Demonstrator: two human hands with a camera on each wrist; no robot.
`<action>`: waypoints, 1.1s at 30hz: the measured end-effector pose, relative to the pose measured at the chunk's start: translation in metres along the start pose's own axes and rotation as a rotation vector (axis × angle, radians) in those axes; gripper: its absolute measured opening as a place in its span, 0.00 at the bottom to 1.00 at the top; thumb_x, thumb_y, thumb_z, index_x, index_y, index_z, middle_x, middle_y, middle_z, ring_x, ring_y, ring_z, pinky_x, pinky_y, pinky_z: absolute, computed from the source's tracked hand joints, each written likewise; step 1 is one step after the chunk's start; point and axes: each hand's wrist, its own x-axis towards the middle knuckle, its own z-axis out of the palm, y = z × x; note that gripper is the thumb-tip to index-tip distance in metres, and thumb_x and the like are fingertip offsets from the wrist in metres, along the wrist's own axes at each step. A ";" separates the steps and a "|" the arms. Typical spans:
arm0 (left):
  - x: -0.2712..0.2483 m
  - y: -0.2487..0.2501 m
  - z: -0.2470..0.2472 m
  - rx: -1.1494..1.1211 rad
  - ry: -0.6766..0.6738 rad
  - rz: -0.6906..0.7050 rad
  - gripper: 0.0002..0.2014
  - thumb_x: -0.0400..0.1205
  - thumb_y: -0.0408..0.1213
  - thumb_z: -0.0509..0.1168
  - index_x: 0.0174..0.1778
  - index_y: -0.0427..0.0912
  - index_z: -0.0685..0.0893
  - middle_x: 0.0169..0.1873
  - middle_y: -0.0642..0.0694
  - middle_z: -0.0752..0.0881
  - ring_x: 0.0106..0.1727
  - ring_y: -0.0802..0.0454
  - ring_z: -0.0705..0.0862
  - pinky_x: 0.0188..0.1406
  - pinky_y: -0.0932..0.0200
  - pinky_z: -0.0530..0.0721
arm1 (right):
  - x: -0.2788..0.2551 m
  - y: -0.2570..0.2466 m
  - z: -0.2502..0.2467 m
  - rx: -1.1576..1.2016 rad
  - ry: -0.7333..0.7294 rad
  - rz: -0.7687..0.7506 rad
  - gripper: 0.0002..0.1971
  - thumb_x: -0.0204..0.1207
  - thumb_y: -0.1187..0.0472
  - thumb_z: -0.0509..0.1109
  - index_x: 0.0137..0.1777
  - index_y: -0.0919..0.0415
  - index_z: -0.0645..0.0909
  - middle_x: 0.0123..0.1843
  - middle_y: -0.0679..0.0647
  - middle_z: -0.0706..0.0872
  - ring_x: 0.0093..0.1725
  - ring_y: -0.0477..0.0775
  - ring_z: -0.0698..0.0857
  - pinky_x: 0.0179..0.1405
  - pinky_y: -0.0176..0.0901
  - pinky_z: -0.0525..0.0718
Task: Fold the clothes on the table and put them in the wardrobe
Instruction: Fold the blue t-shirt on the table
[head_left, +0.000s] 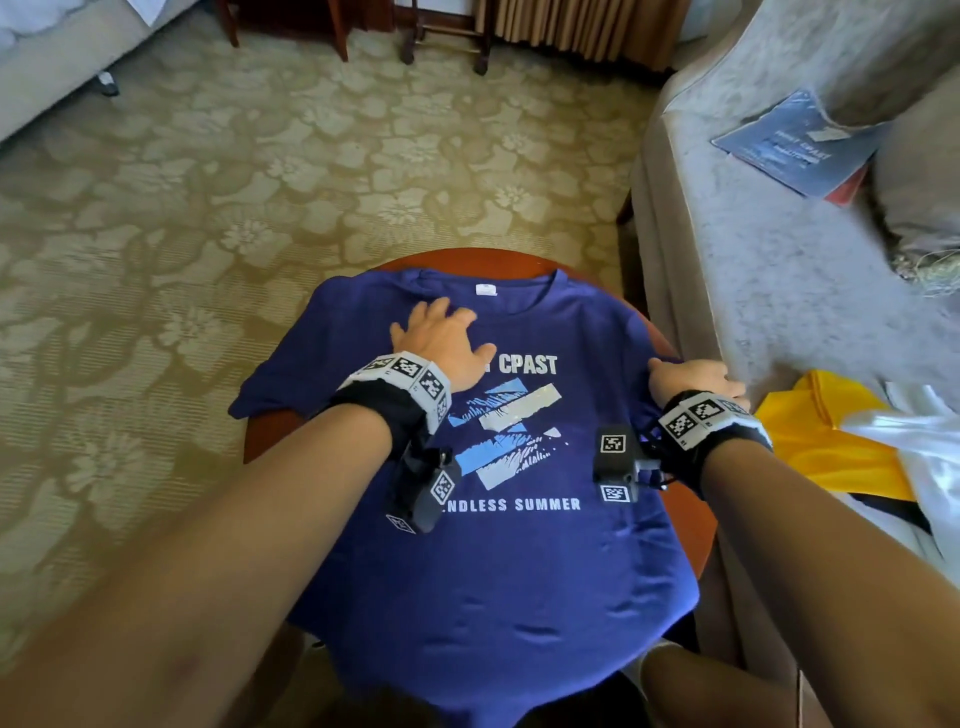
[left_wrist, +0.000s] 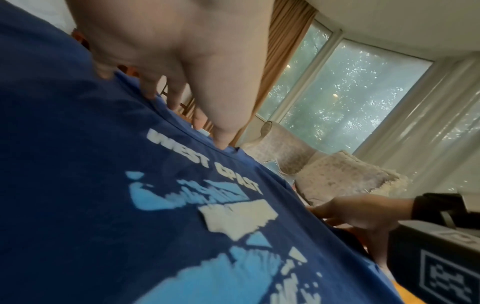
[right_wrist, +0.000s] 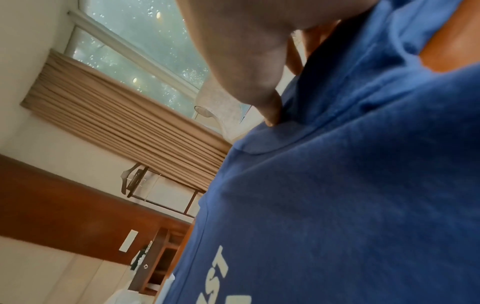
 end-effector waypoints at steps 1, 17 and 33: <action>0.003 0.011 0.003 -0.023 -0.008 0.066 0.28 0.83 0.58 0.59 0.79 0.53 0.68 0.82 0.48 0.61 0.83 0.44 0.57 0.78 0.35 0.60 | 0.004 0.003 0.001 0.022 -0.014 0.002 0.35 0.76 0.41 0.70 0.74 0.66 0.72 0.75 0.67 0.73 0.76 0.68 0.69 0.77 0.57 0.66; 0.079 0.087 0.036 0.001 -0.240 0.328 0.26 0.89 0.52 0.50 0.84 0.62 0.53 0.85 0.56 0.44 0.85 0.50 0.38 0.80 0.32 0.37 | 0.071 0.027 -0.023 0.457 0.204 0.062 0.33 0.79 0.47 0.72 0.75 0.66 0.65 0.76 0.65 0.74 0.75 0.66 0.73 0.72 0.52 0.67; -0.005 -0.146 -0.054 -0.385 0.107 -0.360 0.23 0.86 0.38 0.61 0.77 0.36 0.71 0.73 0.36 0.77 0.73 0.39 0.75 0.70 0.56 0.70 | -0.135 -0.112 0.063 0.077 -0.499 -0.855 0.22 0.76 0.66 0.68 0.64 0.42 0.84 0.68 0.50 0.85 0.67 0.56 0.82 0.68 0.43 0.77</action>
